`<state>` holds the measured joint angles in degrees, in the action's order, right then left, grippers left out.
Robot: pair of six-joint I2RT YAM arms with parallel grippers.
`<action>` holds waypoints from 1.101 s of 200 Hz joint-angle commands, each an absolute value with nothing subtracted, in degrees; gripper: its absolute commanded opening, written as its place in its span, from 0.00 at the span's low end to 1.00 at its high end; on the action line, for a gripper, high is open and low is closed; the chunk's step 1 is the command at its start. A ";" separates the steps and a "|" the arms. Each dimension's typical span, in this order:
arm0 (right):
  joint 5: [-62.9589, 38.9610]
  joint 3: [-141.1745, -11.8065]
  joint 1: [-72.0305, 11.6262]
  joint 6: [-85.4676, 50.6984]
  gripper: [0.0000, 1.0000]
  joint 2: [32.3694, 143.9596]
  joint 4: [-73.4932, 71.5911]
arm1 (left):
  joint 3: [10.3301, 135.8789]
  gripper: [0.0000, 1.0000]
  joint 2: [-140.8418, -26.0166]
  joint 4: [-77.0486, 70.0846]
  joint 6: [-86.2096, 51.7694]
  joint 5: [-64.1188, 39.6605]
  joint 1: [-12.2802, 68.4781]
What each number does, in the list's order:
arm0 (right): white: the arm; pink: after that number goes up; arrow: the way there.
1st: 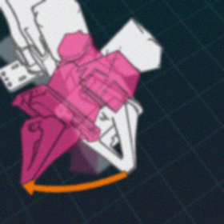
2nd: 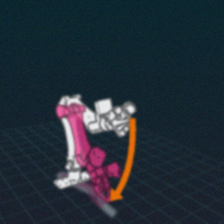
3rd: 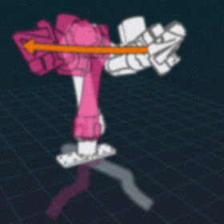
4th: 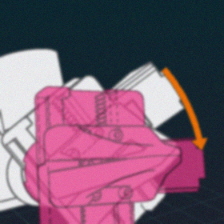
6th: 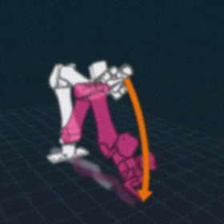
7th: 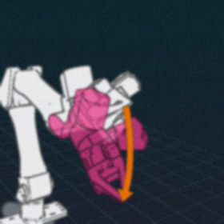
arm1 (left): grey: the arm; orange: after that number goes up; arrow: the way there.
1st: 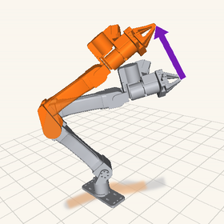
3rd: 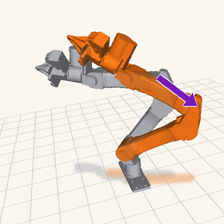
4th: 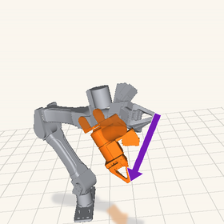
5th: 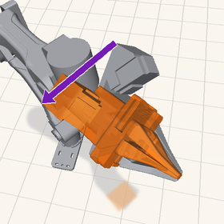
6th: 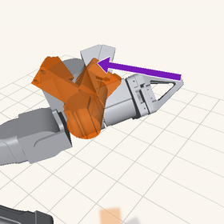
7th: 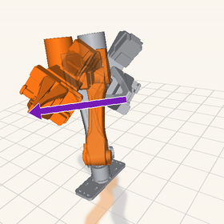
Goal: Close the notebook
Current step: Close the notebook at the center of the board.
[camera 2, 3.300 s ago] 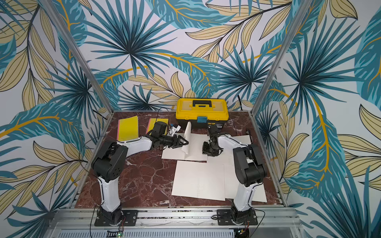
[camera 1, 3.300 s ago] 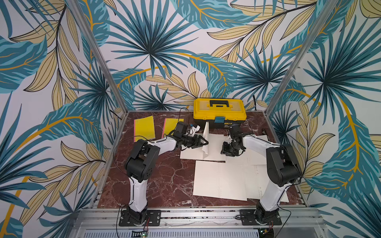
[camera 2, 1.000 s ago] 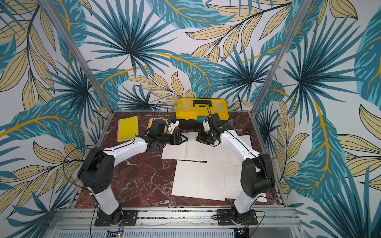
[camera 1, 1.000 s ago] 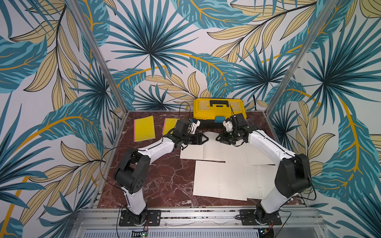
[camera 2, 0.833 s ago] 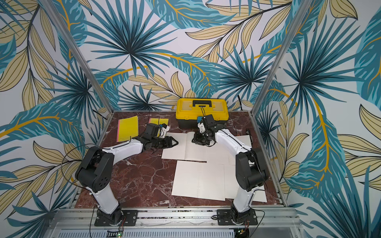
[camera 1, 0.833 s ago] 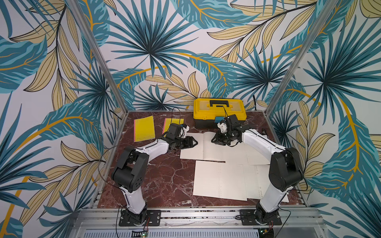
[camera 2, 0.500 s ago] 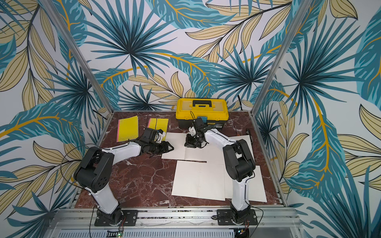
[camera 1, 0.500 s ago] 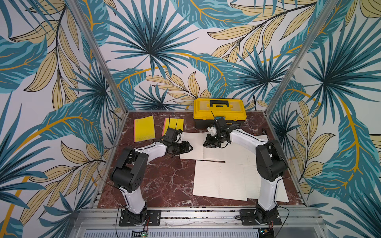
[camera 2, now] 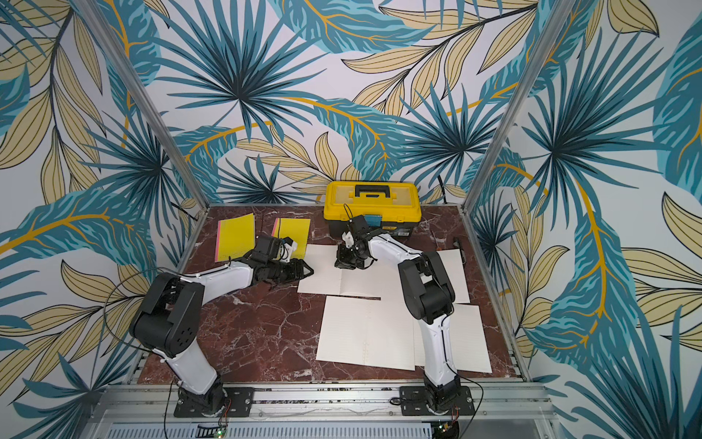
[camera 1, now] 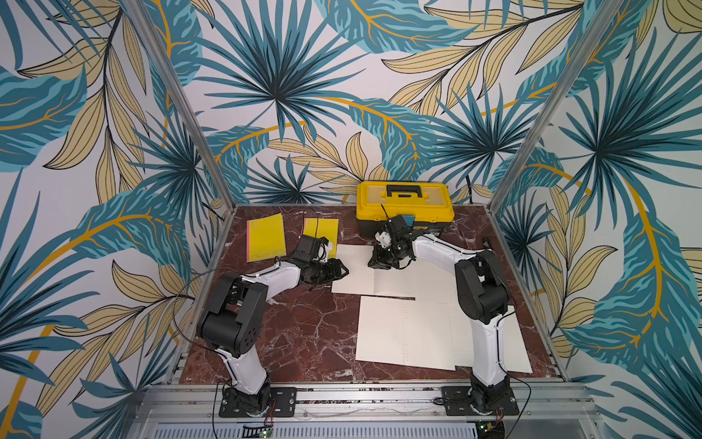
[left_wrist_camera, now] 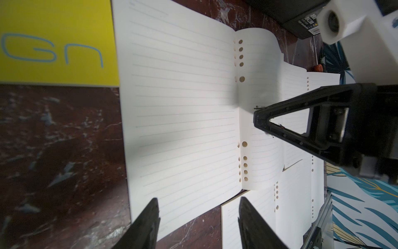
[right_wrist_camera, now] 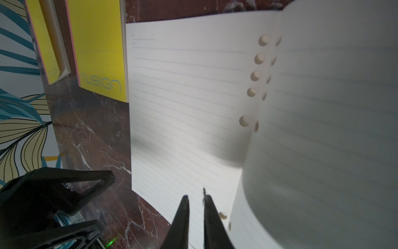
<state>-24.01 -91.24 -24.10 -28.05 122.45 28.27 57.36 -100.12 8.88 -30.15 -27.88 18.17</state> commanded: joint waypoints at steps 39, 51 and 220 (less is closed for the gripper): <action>-20.69 -90.57 -23.97 -27.06 0.15 124.46 30.06 | 59.74 0.60 -100.44 10.27 -28.14 -28.24 16.63; -20.65 -90.28 -23.90 -27.16 0.15 124.52 29.83 | 60.08 0.60 -100.79 10.32 -28.04 -28.45 16.55; -22.62 -85.98 -22.85 -27.03 0.15 119.29 27.59 | 61.16 0.60 -101.95 11.76 -27.25 -28.12 16.22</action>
